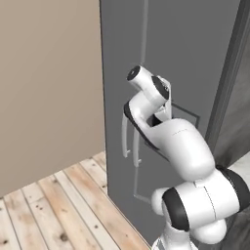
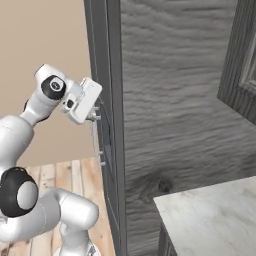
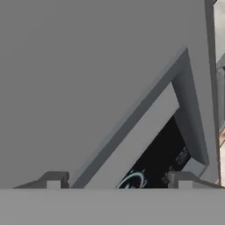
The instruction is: Take the cucumber and orange from the highest rack and move them to the second highest rack where the tangerine and sweet potato are located, to maximize freezer space. Close the freezer door after rearranging.
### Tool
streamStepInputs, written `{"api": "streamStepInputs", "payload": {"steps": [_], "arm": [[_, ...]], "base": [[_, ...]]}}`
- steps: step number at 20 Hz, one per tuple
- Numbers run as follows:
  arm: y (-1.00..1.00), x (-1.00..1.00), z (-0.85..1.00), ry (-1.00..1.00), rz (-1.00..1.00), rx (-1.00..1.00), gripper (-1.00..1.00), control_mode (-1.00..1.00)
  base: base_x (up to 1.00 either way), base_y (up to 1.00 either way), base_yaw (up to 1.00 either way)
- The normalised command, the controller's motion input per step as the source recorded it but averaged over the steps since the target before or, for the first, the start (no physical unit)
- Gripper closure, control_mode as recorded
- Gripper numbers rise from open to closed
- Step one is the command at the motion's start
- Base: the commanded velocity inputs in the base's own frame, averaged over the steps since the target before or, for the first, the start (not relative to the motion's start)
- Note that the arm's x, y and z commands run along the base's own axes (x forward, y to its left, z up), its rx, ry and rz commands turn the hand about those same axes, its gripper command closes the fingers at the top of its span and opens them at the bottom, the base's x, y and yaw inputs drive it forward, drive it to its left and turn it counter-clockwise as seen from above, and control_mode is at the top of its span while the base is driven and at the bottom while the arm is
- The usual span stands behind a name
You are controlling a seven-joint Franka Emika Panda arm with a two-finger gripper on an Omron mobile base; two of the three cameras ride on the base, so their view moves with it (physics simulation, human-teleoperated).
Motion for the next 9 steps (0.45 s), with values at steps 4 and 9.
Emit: {"api": "streamStepInputs", "payload": {"steps": [4, 9], "arm": [[-0.61, 0.00, -0.25, 0.00, -0.21, 0.00, -1.00, -1.00], [-0.43, 0.00, -0.22, -0.02, -0.11, 0.00, -1.00, -1.00]], "base": [[0.00, 0.00, 0.00], [0.00, 0.00, 0.00]]}}
